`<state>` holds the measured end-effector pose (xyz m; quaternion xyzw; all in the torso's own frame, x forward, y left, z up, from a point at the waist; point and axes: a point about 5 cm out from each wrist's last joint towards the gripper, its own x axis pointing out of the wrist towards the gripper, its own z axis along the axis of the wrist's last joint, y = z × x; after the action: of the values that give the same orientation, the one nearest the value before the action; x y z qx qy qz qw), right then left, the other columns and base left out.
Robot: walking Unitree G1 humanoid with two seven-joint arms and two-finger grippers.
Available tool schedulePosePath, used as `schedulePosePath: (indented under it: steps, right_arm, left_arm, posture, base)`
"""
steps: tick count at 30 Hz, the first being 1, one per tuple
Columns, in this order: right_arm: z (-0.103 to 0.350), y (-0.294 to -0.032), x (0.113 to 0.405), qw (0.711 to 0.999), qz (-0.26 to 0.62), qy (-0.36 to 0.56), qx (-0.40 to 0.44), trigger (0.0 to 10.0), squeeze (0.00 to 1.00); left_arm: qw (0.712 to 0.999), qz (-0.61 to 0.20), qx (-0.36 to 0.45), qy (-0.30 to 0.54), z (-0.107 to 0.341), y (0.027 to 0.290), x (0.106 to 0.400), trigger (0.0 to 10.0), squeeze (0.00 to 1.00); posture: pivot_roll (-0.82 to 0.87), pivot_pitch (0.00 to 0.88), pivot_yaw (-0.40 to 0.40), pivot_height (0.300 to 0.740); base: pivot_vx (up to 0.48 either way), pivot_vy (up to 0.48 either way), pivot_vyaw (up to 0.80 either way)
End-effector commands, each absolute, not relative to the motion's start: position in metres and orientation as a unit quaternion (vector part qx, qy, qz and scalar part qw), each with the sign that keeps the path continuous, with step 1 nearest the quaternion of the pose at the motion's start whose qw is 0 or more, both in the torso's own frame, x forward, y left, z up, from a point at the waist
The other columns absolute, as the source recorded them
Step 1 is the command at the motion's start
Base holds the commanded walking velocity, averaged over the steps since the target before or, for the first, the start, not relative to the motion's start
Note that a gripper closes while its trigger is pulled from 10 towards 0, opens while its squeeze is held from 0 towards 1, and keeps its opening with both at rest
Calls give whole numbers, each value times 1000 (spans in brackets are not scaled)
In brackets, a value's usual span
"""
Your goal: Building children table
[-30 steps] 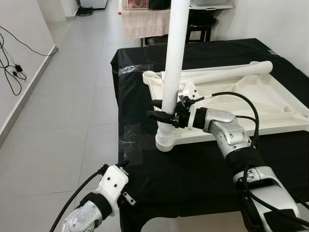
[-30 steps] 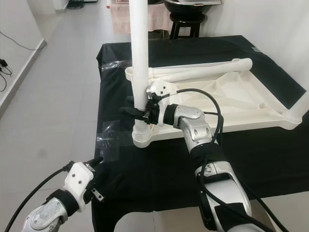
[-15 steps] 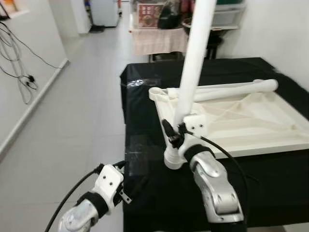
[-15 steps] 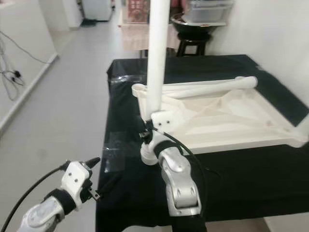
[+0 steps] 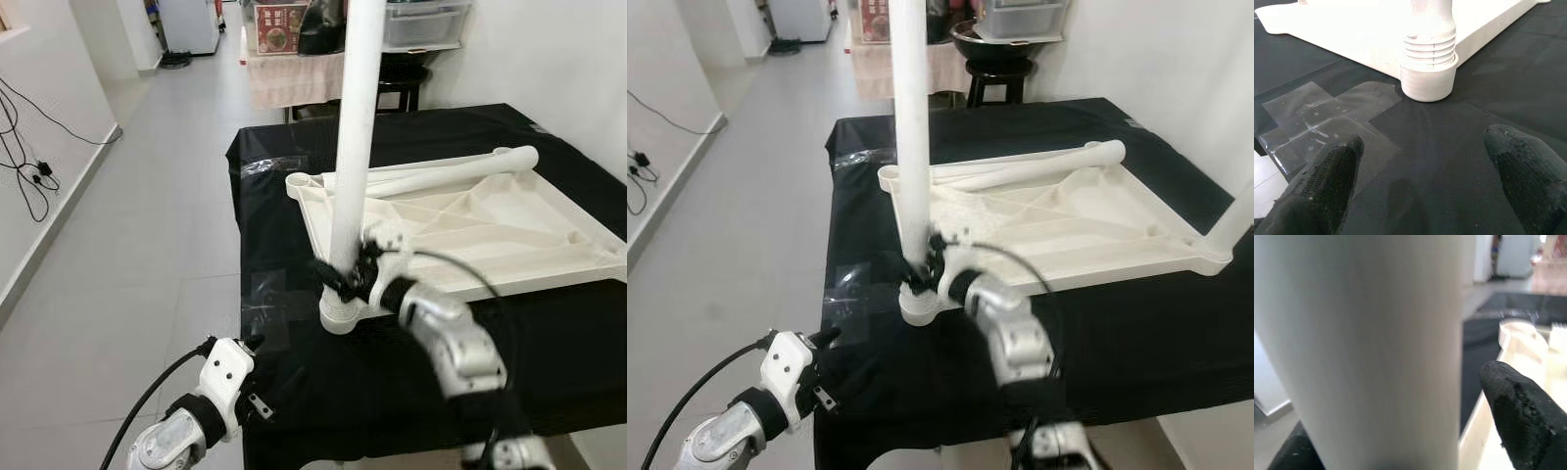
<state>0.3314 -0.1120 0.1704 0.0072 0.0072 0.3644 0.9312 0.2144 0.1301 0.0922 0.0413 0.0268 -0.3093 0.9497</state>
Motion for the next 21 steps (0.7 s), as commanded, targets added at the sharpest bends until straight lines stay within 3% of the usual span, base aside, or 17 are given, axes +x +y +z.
schedulePosePath:
  steps: [1,2,3,4,8,9,10,11,12,15,16,21]
  right_arm:
    - [168,-114,334,921,389,10,7,10000,0]
    - [176,-116,345,881,473,10,-26,10000,0]
    - [176,-116,345,881,473,10,-26,10000,0]
    - [178,-115,348,860,509,14,-45,10000,0]
    - [181,-113,352,844,533,20,-55,10000,0]
    - [184,-110,356,835,546,24,-62,8784,0]
    - [186,-108,360,828,557,29,-64,1373,0]
    - [186,-108,360,828,557,29,-64,1373,0]
    - [187,-107,362,824,562,33,-63,0,0]
    - [186,-108,362,817,572,42,-59,0,0]
    - [181,-112,362,820,568,48,-58,0,0]
    - [174,-120,362,830,553,54,-58,0,0]
  left_arm:
    - [949,-312,36,31,88,129,215,10000,0]
    - [948,-315,39,29,85,125,221,10000,0]
    - [948,-315,39,29,85,125,221,10000,0]
    - [947,-316,41,29,84,124,224,10000,0]
    - [947,-317,42,28,83,122,226,10000,0]
    - [947,-317,39,26,82,122,227,10000,0]
    - [948,-317,35,25,82,122,229,10000,0]
    - [948,-317,35,25,82,122,229,10000,0]
    - [948,-317,32,24,82,122,230,10000,0]
    - [948,-315,28,23,82,122,231,10000,0]
    - [948,-318,17,21,82,121,231,0,0]
    - [947,-321,12,19,82,121,232,0,0]
  posture:
    - [-20,0,-1,740]
    - [-10,0,-10,740]
    - [-10,0,-10,740]
    - [-5,0,-14,740]
    - [0,0,-22,740]
    - [1,0,-26,740]
    - [1,0,-28,740]
    - [1,0,-28,740]
    - [1,0,-28,740]
    - [-15,0,-24,740]
    - [-15,0,-24,740]
    - [-31,0,-14,740]
  base:
    - [0,0,0]
    - [0,0,0]
    - [0,0,0]
    - [0,0,0]
    - [0,0,0]
    - [0,0,0]
    - [0,0,0]
    - [0,0,0]
    - [0,0,0]
    - [0,0,0]
    - [0,0,0]
    - [0,0,0]
